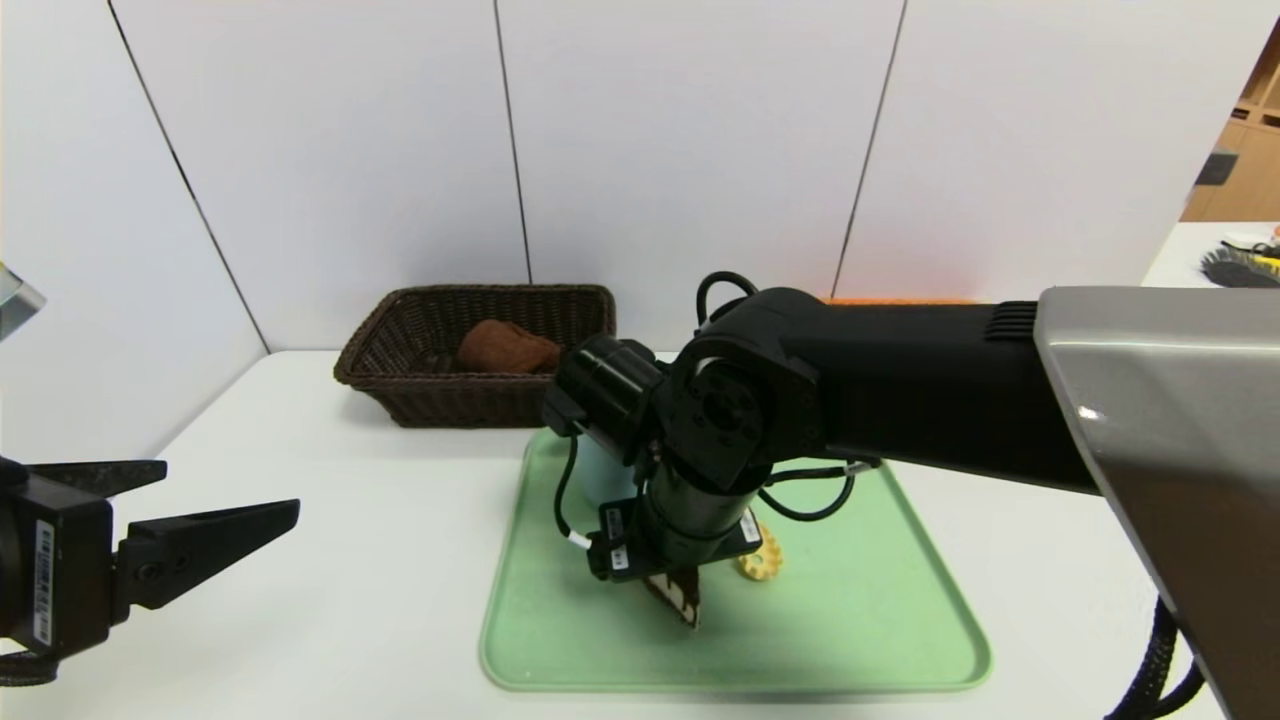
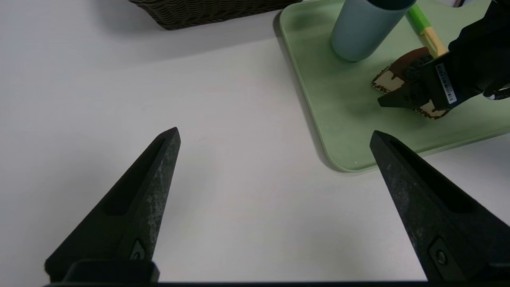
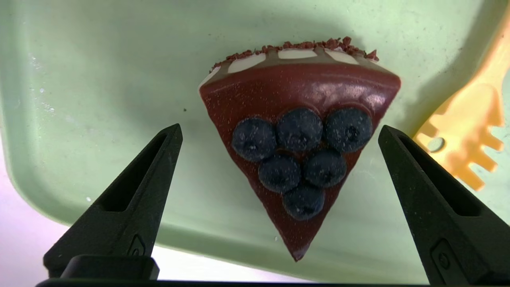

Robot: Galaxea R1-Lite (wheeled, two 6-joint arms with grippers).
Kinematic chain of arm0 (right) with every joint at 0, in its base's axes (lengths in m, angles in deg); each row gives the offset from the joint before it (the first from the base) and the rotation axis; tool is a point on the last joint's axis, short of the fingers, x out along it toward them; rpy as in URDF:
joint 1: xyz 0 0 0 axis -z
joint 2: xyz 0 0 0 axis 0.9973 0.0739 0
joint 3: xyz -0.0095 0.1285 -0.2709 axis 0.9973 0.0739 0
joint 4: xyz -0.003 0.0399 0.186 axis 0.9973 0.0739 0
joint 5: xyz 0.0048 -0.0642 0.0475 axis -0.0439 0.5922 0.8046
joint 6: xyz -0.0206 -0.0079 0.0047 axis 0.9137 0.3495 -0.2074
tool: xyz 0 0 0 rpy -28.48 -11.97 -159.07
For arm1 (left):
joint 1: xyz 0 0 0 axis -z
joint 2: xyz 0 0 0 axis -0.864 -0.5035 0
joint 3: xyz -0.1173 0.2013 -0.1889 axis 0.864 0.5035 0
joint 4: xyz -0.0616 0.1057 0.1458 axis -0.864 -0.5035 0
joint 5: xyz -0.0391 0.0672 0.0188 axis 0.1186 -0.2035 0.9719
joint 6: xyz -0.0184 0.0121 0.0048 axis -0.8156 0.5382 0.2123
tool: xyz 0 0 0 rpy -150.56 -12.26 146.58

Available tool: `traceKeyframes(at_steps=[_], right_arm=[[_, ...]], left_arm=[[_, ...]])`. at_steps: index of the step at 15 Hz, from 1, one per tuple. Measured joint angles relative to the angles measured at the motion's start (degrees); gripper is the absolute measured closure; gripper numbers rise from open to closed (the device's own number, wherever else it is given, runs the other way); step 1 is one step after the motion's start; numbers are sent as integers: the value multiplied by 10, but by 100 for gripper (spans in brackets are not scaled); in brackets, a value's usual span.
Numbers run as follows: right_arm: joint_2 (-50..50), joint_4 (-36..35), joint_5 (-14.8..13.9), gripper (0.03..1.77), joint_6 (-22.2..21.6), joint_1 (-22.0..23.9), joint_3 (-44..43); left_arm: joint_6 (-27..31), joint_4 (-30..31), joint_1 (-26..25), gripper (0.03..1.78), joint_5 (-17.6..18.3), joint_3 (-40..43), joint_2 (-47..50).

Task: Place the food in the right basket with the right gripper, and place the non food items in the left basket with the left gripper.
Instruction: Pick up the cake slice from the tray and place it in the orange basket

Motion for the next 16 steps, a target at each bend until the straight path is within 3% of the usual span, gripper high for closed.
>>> traceKeyframes(at_steps=[1, 5, 8, 16], right_arm=[[2, -1, -2, 15, 1, 0, 0], [6, -16, -15, 77, 13, 2, 0], [6, -14, -14, 102, 14, 4, 0], [-38, -2, -15, 106, 20, -19, 1]], left_arm=[[0, 0, 0, 12, 0, 0, 0], [1, 0, 0, 12, 0, 0, 0], [1, 1, 0, 12, 0, -1, -2], [1, 0, 0, 12, 0, -1, -2]])
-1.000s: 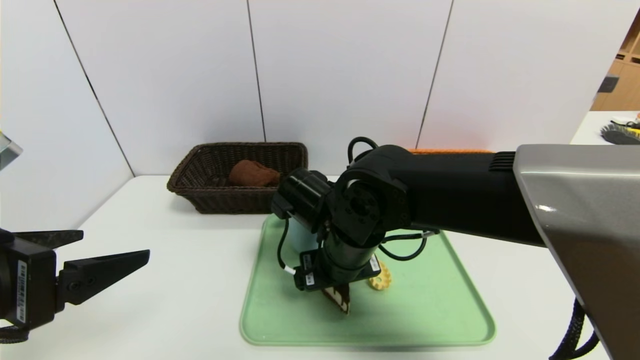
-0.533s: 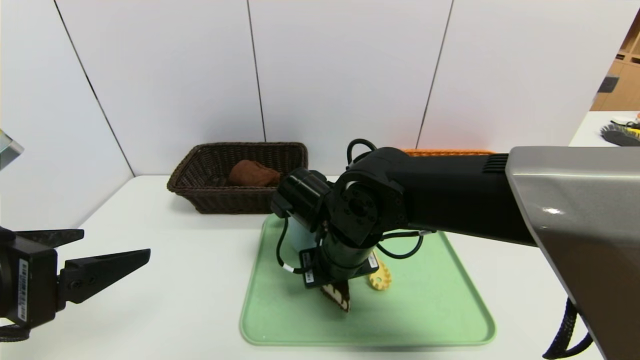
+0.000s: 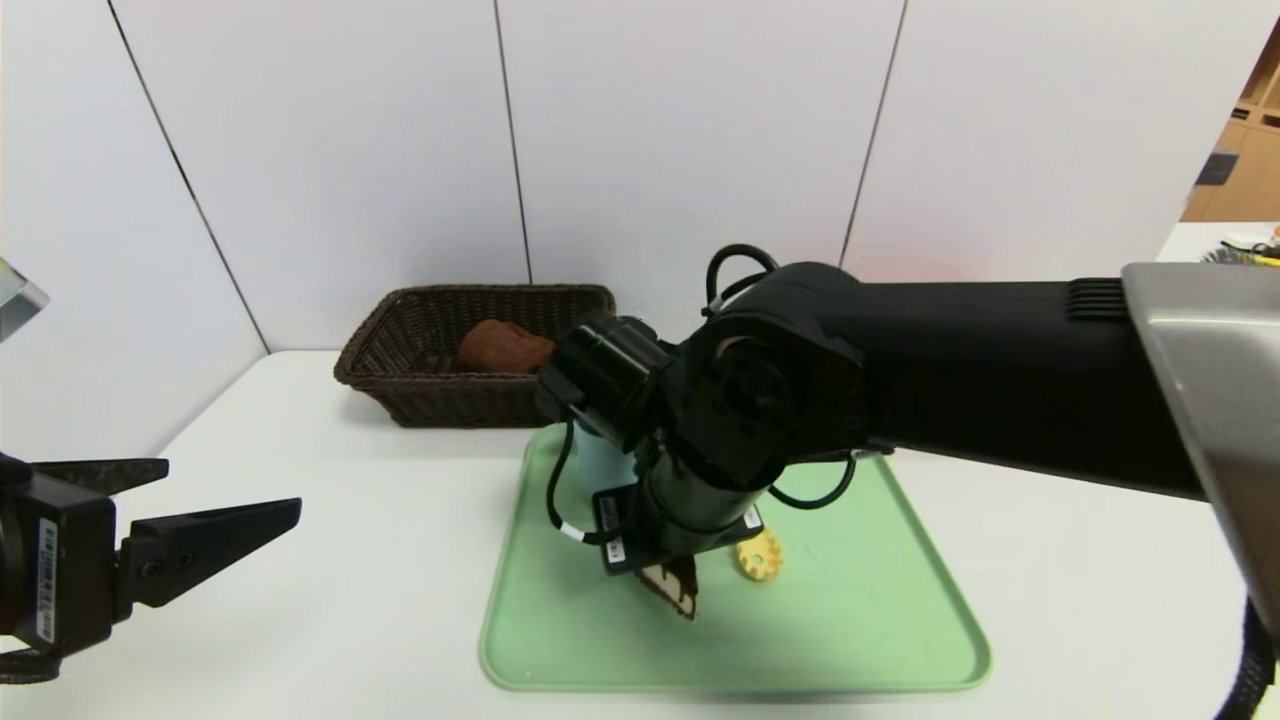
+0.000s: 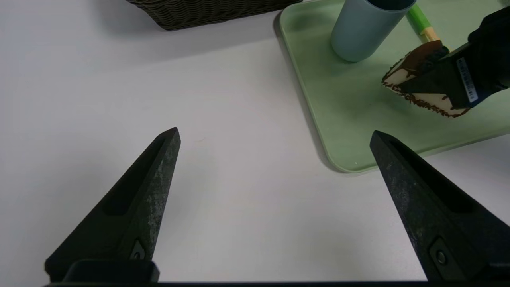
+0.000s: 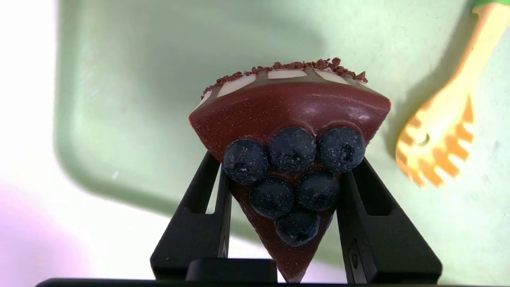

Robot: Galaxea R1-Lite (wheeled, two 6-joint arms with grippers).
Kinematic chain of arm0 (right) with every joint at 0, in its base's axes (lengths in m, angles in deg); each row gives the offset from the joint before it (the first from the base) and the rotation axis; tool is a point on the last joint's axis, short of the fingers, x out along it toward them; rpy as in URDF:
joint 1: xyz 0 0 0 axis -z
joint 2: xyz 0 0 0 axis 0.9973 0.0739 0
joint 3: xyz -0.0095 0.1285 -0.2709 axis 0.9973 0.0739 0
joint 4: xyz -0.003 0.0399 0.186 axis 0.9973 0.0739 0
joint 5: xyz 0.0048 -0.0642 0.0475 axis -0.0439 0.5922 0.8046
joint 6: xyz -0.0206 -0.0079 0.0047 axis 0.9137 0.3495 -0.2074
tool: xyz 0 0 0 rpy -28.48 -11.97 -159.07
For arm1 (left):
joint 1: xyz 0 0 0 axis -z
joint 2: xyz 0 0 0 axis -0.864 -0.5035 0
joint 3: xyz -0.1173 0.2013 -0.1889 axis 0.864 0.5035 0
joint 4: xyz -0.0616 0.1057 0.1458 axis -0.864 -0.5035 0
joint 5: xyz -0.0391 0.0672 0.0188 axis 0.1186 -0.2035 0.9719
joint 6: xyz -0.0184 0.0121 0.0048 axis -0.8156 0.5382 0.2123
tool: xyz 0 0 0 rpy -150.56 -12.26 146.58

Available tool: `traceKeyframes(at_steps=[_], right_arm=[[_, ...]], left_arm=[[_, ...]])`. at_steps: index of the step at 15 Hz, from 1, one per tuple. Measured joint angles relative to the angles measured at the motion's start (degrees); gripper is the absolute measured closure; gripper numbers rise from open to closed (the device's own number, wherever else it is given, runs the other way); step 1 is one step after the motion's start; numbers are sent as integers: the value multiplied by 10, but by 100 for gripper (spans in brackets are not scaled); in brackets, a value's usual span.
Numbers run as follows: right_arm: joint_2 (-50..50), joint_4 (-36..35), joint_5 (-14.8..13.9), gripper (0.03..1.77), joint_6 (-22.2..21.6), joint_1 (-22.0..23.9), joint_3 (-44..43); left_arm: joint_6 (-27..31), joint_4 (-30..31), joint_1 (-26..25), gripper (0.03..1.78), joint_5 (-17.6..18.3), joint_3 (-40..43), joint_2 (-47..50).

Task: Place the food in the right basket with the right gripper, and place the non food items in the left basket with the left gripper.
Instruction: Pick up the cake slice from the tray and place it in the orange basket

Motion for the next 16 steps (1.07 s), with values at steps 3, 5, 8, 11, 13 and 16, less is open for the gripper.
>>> traceKeyframes(at_steps=[3, 5, 8, 11, 13, 16], right_arm=[[-42, 35, 1, 106, -4, -31, 0], [-78, 53, -5, 106, -7, -55, 1], [-122, 49, -68, 107, -4, -53, 1], [-152, -10, -90, 107, 22, 15, -1], [-163, -45, -93, 107, 54, 86, -2], [-161, -112, -89, 107, 102, 207, -2]], left_arm=[[0, 0, 0, 12, 0, 1, 0], [-1, 0, 0, 12, 0, 2, 0], [-1, 1, 0, 12, -1, 3, -1], [-1, 0, 0, 12, 0, 5, -1], [-1, 1, 0, 12, 0, 5, -4], [0, 1, 0, 12, 3, 5, -12]])
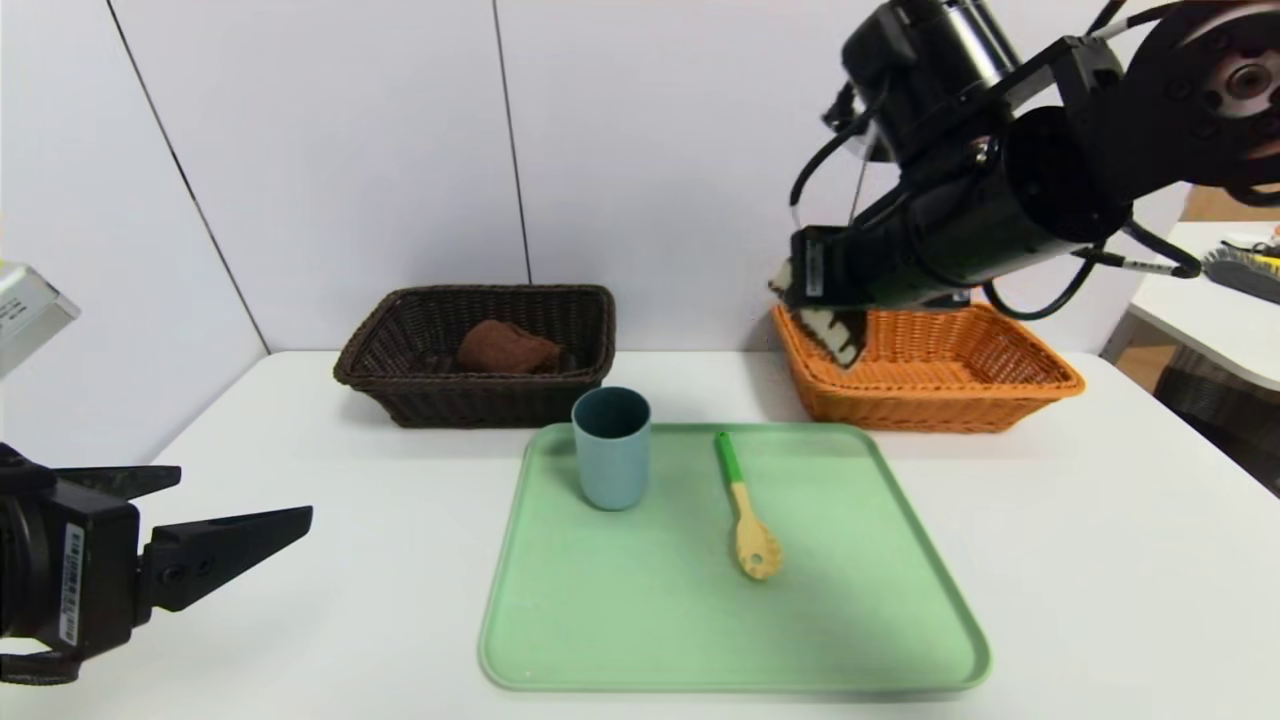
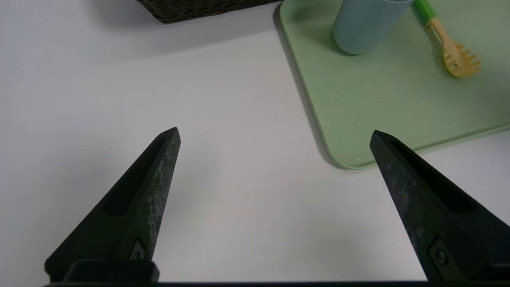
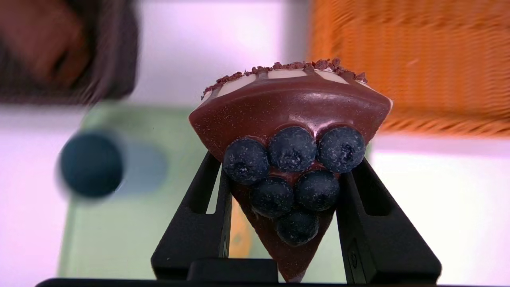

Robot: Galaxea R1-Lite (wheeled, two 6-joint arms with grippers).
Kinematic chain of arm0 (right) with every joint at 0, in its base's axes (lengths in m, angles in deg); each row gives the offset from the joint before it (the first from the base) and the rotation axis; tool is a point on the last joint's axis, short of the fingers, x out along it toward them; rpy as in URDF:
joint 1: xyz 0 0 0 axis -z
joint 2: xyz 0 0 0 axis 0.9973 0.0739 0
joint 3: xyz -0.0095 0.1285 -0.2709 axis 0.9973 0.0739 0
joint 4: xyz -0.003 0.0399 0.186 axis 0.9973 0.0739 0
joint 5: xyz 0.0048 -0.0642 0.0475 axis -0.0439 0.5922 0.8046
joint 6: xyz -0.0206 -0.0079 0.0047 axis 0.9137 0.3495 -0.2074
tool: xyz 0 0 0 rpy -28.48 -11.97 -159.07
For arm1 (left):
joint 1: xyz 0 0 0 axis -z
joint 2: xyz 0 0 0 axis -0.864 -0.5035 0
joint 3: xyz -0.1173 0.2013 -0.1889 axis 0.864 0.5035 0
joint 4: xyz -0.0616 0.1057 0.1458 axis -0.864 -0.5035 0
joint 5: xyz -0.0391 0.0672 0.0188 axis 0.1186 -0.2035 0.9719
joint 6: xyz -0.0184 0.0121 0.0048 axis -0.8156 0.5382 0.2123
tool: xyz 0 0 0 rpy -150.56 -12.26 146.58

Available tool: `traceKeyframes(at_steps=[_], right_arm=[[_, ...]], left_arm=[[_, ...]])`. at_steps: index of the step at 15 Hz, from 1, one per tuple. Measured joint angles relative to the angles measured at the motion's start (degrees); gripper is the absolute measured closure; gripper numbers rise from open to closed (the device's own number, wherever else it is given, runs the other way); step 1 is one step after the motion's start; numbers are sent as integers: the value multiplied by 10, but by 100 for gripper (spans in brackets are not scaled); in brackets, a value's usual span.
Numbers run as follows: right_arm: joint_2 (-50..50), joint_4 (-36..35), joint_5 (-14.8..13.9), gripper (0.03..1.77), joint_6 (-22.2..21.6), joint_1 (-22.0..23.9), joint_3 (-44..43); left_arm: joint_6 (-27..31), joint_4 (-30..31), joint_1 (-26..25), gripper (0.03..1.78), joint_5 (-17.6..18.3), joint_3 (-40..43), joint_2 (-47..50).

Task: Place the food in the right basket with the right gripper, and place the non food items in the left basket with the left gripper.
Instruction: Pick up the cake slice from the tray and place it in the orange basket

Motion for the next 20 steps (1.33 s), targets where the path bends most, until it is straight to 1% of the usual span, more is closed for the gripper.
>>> traceKeyframes(at_steps=[2, 3, 5, 8, 9, 11, 18, 20], right_arm=[[14, -58, 7, 107, 21, 62, 0], [22, -72, 8, 107, 21, 85, 0], [40, -79, 13, 107, 20, 122, 1], [67, -109, 15, 108, 19, 164, 1], [75, -111, 15, 108, 17, 173, 1], [91, -113, 15, 108, 1, 182, 1], [134, -114, 16, 108, -32, 194, 1], [141, -115, 15, 108, -33, 194, 1]], left_arm=[[0, 0, 0, 12, 4, 0, -3], [-1, 0, 0, 12, 5, 0, -5], [-1, 0, 0, 12, 5, 0, -5], [-1, 0, 0, 12, 5, 0, -4], [-2, 0, 0, 12, 5, 0, -3], [-2, 0, 0, 12, 5, 1, -2], [-2, 0, 0, 12, 6, 6, -1], [-2, 0, 0, 12, 5, 8, 1]])
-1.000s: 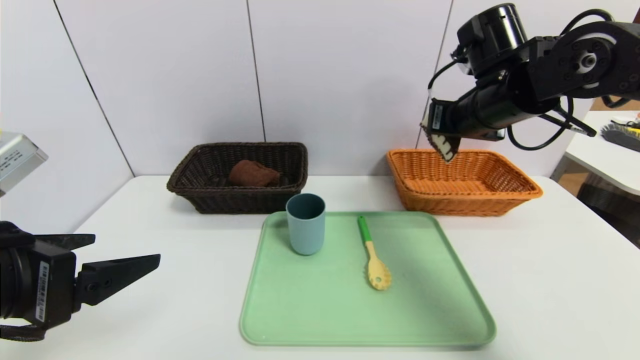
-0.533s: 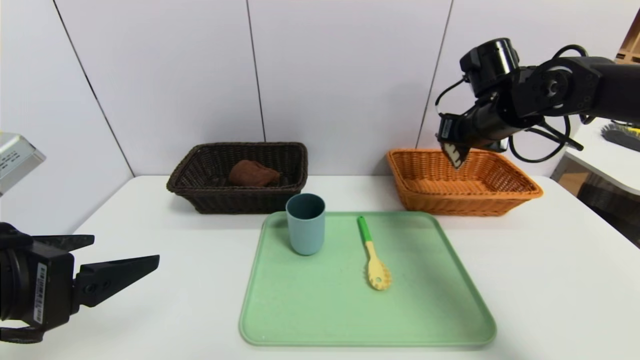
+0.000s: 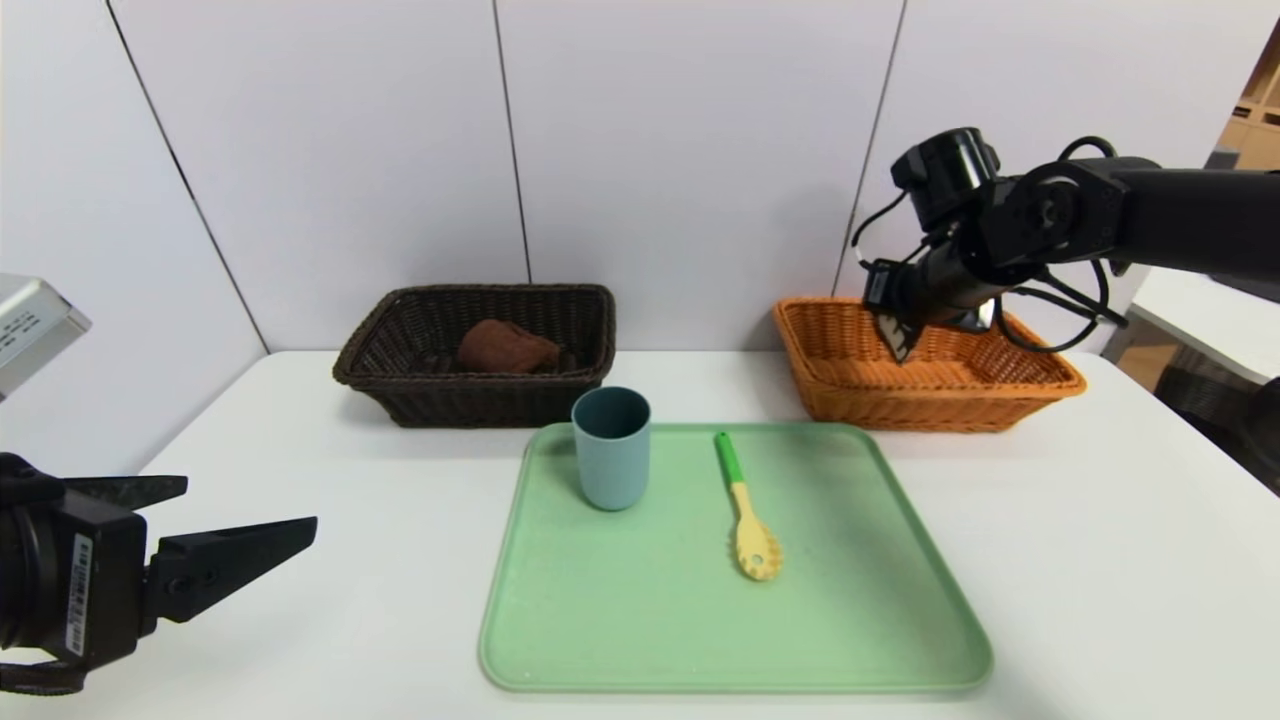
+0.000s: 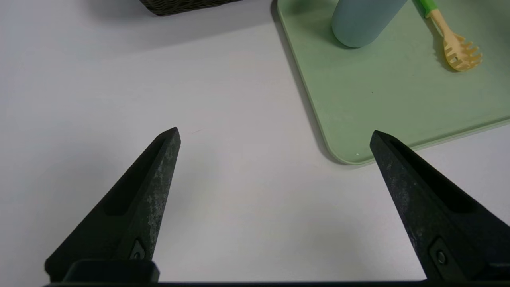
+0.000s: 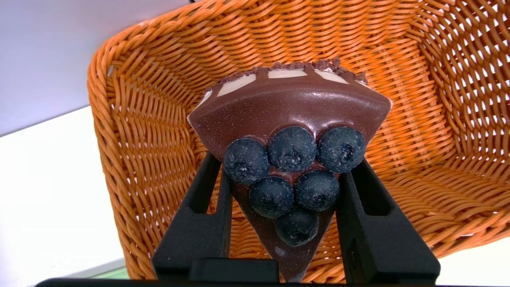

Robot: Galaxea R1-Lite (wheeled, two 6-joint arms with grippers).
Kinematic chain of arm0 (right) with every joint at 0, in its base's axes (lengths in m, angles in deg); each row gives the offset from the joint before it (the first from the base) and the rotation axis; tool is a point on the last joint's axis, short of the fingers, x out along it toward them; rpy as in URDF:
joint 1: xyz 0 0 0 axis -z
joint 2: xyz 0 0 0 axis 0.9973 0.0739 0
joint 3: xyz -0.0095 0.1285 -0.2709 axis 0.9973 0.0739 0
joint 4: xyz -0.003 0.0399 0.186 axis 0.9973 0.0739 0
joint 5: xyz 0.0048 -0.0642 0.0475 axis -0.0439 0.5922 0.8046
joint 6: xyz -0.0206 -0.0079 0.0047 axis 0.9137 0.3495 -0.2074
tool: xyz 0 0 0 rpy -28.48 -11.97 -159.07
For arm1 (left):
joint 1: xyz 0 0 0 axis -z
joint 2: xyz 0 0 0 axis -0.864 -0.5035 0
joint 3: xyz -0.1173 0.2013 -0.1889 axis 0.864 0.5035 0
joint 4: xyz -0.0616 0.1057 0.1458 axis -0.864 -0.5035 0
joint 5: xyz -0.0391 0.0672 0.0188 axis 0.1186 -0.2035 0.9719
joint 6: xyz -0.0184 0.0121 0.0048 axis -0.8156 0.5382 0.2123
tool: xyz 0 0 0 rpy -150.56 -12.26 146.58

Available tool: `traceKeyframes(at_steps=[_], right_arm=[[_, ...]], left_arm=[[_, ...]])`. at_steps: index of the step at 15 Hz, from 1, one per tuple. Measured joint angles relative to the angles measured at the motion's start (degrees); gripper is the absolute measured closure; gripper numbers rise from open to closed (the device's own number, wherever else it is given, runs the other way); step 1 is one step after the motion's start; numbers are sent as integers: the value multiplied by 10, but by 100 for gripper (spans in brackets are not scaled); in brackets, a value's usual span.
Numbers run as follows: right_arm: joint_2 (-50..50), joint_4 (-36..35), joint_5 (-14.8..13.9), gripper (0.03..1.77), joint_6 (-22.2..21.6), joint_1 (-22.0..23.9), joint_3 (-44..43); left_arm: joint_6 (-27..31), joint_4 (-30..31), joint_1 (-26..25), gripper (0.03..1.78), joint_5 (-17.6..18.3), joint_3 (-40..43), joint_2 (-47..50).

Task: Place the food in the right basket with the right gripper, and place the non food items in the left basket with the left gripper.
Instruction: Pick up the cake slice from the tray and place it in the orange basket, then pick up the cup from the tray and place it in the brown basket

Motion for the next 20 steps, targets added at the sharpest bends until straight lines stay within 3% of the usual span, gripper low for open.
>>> traceKeyframes(at_steps=[3, 7, 11, 15, 20], right_arm=[[10, -20, 0, 104, -6, 0, 0], [20, -36, -2, 66, -5, -1, 1], [23, -44, -3, 43, -3, -1, 1], [15, -43, 0, 29, -5, -1, 1], [-69, -37, -1, 20, -2, -18, 16]], left_arm=[[0, 0, 0, 12, 0, 1, 2], [0, 0, 0, 12, 0, 1, 3], [2, 0, 0, 12, 0, 2, 6], [2, 4, 0, 12, 0, -3, 6], [4, 64, 19, 12, 0, 29, 9]])
